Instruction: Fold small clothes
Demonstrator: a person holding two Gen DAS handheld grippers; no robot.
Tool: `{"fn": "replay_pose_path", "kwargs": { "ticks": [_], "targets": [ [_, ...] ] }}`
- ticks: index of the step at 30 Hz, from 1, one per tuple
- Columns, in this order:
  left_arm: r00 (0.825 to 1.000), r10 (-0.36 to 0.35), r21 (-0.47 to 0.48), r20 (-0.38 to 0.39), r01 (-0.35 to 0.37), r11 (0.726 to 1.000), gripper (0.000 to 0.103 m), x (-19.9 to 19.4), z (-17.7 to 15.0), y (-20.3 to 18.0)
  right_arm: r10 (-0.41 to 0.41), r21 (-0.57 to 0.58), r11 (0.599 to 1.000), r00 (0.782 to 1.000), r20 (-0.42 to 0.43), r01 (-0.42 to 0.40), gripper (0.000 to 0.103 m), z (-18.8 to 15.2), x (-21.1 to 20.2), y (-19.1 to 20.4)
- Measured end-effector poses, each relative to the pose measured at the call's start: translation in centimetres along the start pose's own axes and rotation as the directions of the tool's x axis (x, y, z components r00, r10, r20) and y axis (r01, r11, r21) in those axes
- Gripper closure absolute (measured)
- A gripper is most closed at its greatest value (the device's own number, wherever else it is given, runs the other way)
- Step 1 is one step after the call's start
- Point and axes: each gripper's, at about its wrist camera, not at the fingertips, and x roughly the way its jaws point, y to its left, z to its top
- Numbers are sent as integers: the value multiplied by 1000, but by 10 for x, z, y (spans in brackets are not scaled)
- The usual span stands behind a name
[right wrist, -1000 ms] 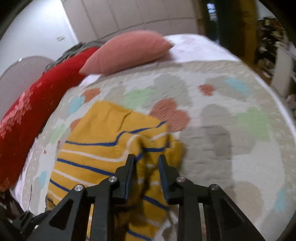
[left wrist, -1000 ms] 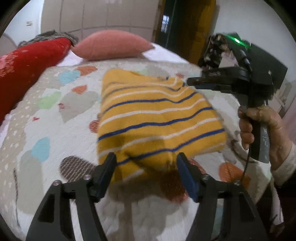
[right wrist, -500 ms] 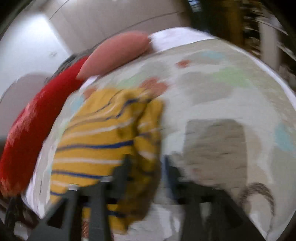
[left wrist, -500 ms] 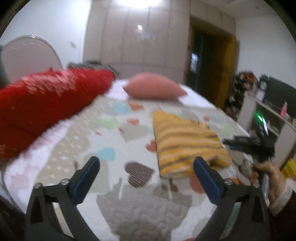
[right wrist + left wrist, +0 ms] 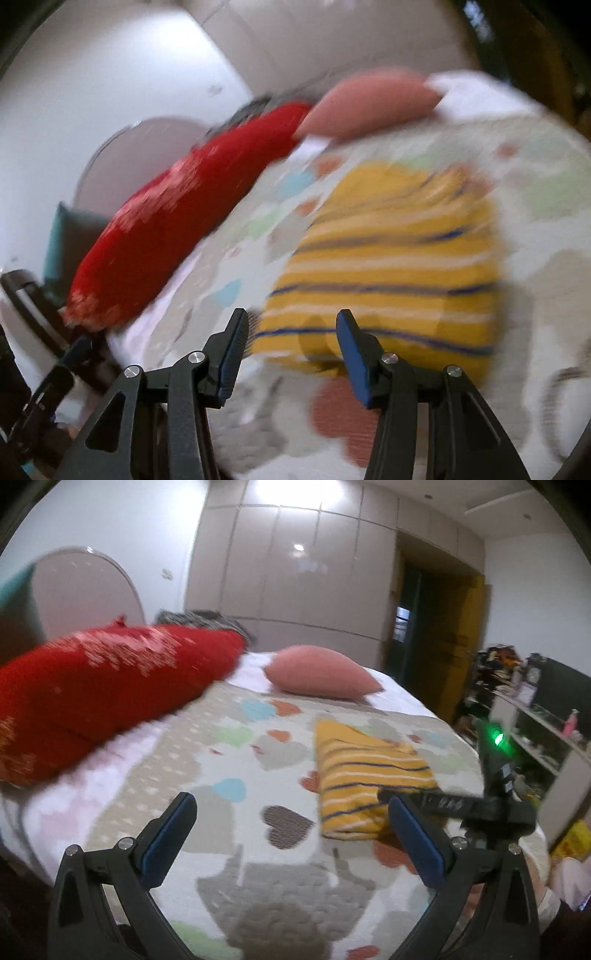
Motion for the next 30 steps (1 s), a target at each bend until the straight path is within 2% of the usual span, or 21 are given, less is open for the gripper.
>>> {"fn": "replay_pose_path", "kwargs": {
  "ticks": [1,3,5,6,8,9,13,15,17,18,19,20,21,22,23,24,26,27,29,30],
  "targets": [
    [1000,20,1,6,-20,1000,0,-4,1,3,-37,22,999,999,-8,37,53,-3,6,-7],
    [998,64,-3,20,-64,998,0,-11,2,12,-49,114,992,999,-22,51,68,-13,6,-32],
    [994,100,-15,43,-100,995,0,-17,1,20,-18,235,972,1000,2,17,71,-31,-13,-60],
    [992,115,-25,53,-114,993,0,-18,1,23,-47,270,962,999,12,42,71,-38,-21,-70],
    [989,135,-49,57,-132,990,0,-19,0,26,-169,310,939,985,34,151,68,-45,-45,-81],
    [989,136,-60,55,-133,989,0,-18,1,26,-194,311,936,979,57,167,64,-47,-56,-82],
    [991,110,-62,81,-105,993,0,-20,1,18,-216,217,960,964,154,180,56,-40,-83,-54],
    [988,106,-43,110,-102,994,0,-24,2,12,-235,149,966,958,164,211,39,-30,-81,-36],
    [984,116,-16,139,-115,993,0,-28,3,7,-326,108,944,934,146,313,32,-22,-61,-26],
    [981,120,-3,150,-121,993,0,-30,3,5,-367,93,929,922,122,358,32,-21,-52,-30],
    [980,124,5,155,-126,992,0,-31,4,4,-375,68,926,925,59,371,33,-19,-34,-37],
    [979,129,11,158,-132,991,0,-32,5,3,-349,56,936,937,6,348,54,-17,-24,-45],
    [978,135,12,162,-139,990,0,-32,5,3,-363,47,930,932,-24,364,68,-18,-19,-52],
    [977,138,11,164,-142,990,0,-32,5,3,-410,43,910,911,-26,411,68,-18,-18,-59],
    [976,142,9,166,-145,989,0,-32,4,3,-431,67,899,902,-22,432,65,-17,-21,-68],
    [976,143,4,165,-145,989,0,-31,3,2,-447,99,889,895,-21,446,57,-17,-27,-74],
    [980,136,8,144,-138,990,0,-26,1,0,-518,146,846,855,3,512,51,-17,-45,-73],
    [984,129,19,125,-133,991,0,-23,-1,-3,-528,144,842,849,21,520,46,-18,-50,-69],
    [990,107,42,88,-111,993,0,-17,-5,-9,-516,135,853,853,70,505,43,-21,-64,-53],
    [993,93,49,73,-97,994,0,-15,-8,-12,-506,132,859,858,85,494,35,-23,-66,-46]
  ]
}}
